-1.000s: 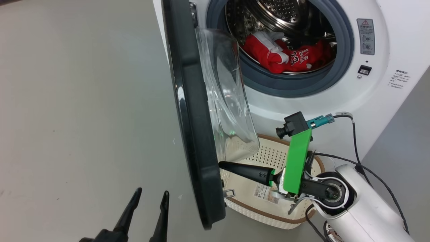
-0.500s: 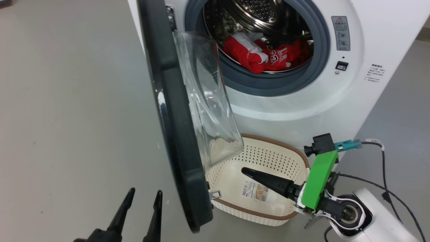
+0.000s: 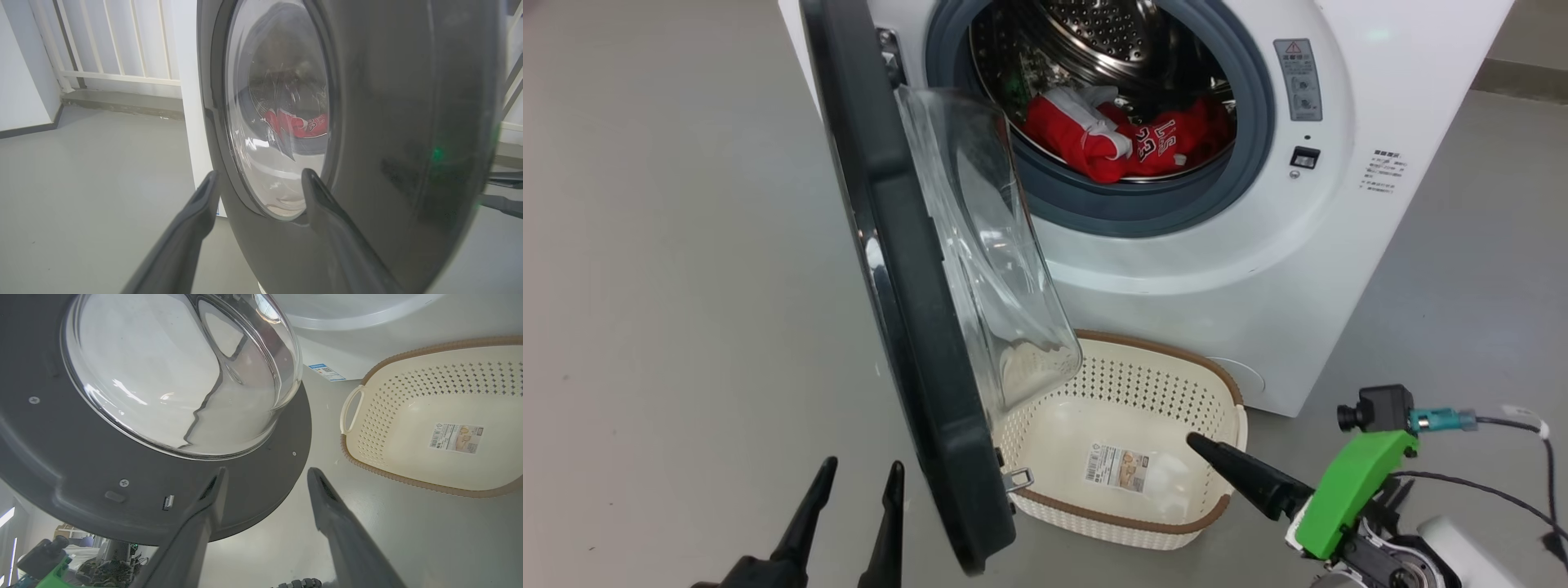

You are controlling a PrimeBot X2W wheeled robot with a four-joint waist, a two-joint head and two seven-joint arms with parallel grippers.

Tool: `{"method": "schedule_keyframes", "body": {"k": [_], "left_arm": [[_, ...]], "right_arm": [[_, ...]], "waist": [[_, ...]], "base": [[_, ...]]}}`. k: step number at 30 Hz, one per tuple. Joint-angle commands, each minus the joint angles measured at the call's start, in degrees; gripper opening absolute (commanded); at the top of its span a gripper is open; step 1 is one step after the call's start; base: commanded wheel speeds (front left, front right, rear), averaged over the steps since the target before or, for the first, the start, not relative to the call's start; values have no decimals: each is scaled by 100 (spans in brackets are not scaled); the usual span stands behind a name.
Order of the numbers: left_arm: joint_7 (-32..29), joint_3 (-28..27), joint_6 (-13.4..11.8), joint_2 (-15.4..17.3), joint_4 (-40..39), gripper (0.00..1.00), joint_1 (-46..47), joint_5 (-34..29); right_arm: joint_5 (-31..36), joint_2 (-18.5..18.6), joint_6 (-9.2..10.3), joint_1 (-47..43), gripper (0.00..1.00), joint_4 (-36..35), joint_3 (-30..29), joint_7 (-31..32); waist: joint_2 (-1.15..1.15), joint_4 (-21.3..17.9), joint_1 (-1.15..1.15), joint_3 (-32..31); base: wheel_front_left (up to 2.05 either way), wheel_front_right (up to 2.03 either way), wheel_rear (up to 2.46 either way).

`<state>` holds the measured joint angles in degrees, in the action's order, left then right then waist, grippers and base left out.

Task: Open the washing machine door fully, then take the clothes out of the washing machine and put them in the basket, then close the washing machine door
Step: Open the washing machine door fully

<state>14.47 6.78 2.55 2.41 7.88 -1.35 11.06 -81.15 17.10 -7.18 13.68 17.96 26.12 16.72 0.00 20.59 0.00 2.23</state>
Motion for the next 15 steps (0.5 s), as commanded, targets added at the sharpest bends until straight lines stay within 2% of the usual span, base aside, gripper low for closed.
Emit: {"method": "schedule_keyframes", "body": {"k": [1, 7, 15], "left_arm": [[52, -209, 14, 47, -113, 100, 44, -33], [52, -268, 26, 47, -92, 100, 9, -37], [52, -326, 32, 47, -80, 100, -61, -38]], "right_arm": [[71, 82, -31, -14, 100, -104, 83, -121], [493, 319, -31, -79, 100, 274, 475, -994], [685, 448, -31, -71, 100, 647, 980, -2043]], "waist": [[0, -18, 0, -9], [0, -72, 0, -47], [0, -110, 0, -117]], "base": [[0, 0, 0], [0, 0, 0], [0, 0, 0]]}}
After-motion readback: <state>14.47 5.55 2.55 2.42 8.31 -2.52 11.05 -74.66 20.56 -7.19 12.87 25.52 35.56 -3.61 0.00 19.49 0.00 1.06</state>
